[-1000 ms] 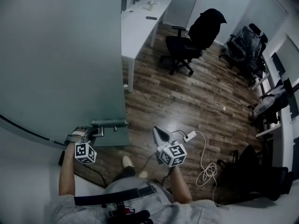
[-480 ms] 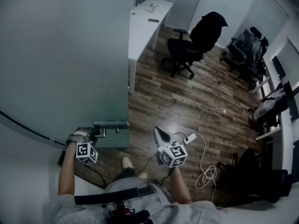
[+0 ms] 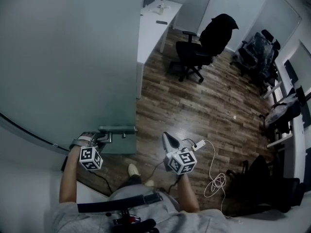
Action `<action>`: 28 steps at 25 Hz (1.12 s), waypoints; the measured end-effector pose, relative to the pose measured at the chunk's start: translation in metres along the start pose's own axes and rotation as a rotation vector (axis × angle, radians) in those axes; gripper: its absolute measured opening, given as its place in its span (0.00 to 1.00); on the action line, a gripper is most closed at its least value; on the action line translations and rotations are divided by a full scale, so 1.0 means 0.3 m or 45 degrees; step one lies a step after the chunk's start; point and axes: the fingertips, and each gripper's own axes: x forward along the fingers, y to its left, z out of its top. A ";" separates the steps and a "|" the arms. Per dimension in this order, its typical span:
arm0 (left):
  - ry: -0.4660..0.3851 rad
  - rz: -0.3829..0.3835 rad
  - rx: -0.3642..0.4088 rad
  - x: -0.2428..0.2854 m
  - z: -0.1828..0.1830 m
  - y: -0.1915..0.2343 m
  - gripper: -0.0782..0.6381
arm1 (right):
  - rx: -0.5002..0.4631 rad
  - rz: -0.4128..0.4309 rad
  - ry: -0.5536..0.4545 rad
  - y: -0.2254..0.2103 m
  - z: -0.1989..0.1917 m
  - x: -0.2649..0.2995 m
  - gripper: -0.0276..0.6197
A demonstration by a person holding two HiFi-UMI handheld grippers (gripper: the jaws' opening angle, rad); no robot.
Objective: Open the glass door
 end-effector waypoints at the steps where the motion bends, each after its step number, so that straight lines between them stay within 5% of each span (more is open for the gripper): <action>1: 0.002 -0.001 0.006 -0.005 0.001 -0.001 0.28 | 0.002 0.000 -0.002 -0.001 0.000 0.000 0.05; 8: 0.031 -0.001 0.004 -0.048 -0.012 -0.003 0.41 | 0.016 -0.005 -0.012 0.002 -0.004 -0.010 0.05; 19: 0.005 0.129 -0.010 -0.173 0.040 0.054 0.42 | 0.021 -0.027 -0.024 -0.027 0.002 -0.038 0.05; 24: -0.059 0.131 -0.076 -0.213 0.082 0.058 0.42 | 0.016 -0.039 -0.018 -0.036 -0.001 -0.052 0.05; 28: -0.211 0.174 -0.215 -0.241 0.150 0.086 0.37 | 0.010 -0.039 -0.023 -0.038 0.000 -0.062 0.05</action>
